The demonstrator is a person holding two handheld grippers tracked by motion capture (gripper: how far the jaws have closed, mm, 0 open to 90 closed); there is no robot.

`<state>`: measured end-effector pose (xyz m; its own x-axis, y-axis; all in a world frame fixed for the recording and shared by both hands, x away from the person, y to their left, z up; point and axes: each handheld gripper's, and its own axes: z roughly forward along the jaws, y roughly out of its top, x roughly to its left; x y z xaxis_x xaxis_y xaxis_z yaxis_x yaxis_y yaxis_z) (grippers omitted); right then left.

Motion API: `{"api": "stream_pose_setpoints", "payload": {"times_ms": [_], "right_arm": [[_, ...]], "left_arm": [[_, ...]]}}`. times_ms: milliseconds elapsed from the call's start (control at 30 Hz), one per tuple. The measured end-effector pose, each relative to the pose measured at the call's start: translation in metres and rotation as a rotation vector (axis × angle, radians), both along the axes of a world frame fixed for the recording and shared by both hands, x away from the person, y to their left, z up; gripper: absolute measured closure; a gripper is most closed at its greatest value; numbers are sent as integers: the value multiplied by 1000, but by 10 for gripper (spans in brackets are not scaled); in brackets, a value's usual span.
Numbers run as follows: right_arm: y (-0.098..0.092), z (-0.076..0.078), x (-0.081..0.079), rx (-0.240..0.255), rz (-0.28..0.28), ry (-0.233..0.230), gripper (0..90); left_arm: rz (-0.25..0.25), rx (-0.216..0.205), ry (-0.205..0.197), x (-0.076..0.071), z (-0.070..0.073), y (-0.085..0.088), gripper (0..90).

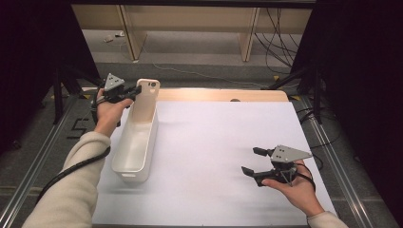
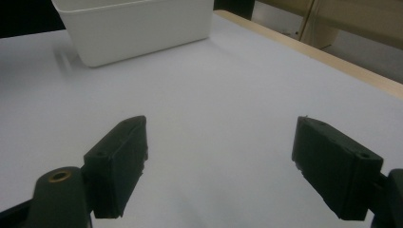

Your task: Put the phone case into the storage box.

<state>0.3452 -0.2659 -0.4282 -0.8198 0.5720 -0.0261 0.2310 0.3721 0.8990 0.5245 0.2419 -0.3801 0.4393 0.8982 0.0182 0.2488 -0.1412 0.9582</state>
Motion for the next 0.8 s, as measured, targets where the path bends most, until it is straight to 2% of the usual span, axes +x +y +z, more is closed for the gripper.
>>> {"api": "stream_pose_setpoints", "payload": {"times_ms": [800], "right_arm": [[0,-1,0,-3,3,3,206]], "left_arm": [[6,-5,16,0,-8,3,809]]}}
